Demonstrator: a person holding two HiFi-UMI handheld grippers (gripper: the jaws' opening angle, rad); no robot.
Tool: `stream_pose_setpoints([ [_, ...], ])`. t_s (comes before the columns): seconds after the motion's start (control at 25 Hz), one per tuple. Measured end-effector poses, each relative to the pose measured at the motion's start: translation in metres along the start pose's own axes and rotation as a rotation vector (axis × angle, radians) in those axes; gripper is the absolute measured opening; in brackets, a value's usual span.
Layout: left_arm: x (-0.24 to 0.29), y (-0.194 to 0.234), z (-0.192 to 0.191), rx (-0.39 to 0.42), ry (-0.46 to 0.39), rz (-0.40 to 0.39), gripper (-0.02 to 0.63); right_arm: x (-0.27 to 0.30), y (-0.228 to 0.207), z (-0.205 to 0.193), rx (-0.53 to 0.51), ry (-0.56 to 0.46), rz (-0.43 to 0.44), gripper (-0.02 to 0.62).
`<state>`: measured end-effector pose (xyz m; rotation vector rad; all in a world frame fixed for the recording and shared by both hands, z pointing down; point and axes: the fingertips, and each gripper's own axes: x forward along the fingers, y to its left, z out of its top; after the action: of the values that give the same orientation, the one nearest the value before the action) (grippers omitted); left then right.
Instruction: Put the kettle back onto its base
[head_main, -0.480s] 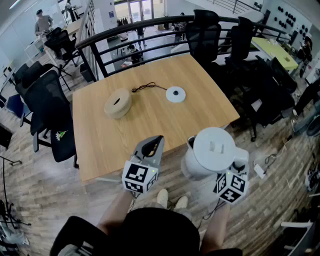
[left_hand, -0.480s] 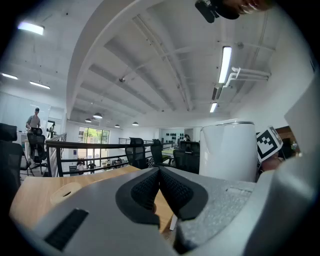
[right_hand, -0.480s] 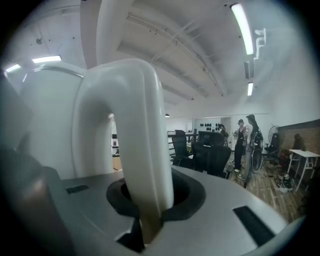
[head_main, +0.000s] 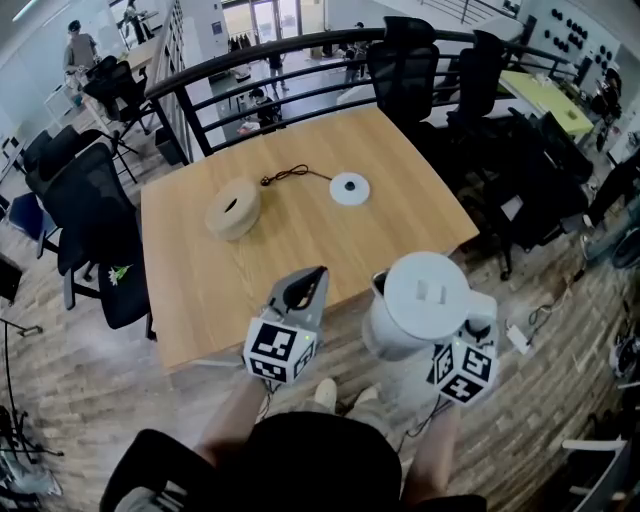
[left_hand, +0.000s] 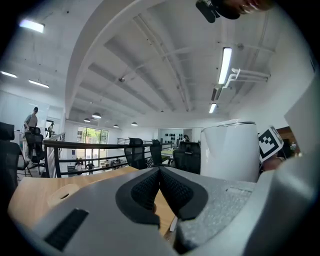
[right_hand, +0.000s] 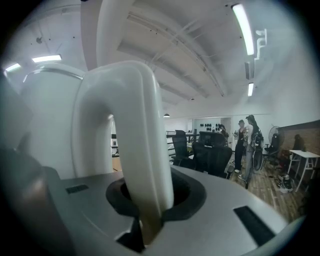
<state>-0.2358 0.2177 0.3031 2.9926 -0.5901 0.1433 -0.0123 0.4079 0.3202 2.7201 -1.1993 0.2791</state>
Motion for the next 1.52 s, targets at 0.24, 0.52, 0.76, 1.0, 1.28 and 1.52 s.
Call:
stream_pose_setpoints([
  [0.24,0.018,0.007,-0.001,0.002,0.007,-0.004,0.002,0.020,-0.004,-0.001,0.025,0.001,0.002,0.054],
  [0.52,0.059,0.009,-0.005,0.000,0.020,0.006,0.002,0.059,-0.018,0.001,0.042,0.008,0.016,0.054],
  [0.76,0.104,0.011,-0.008,-0.007,0.045,0.038,0.002,0.108,-0.037,0.006,0.035,0.002,0.056,0.054],
  [1.0,0.158,0.010,-0.003,-0.018,0.052,0.073,0.002,0.165,-0.054,0.017,0.022,0.001,0.109,0.054],
  [1.28,0.209,0.017,-0.002,-0.038,0.057,0.122,0.002,0.225,-0.071,0.030,0.026,-0.003,0.158,0.055],
  [1.52,0.243,0.022,-0.001,-0.055,0.061,0.158,0.002,0.266,-0.077,0.035,0.014,0.013,0.200,0.054],
])
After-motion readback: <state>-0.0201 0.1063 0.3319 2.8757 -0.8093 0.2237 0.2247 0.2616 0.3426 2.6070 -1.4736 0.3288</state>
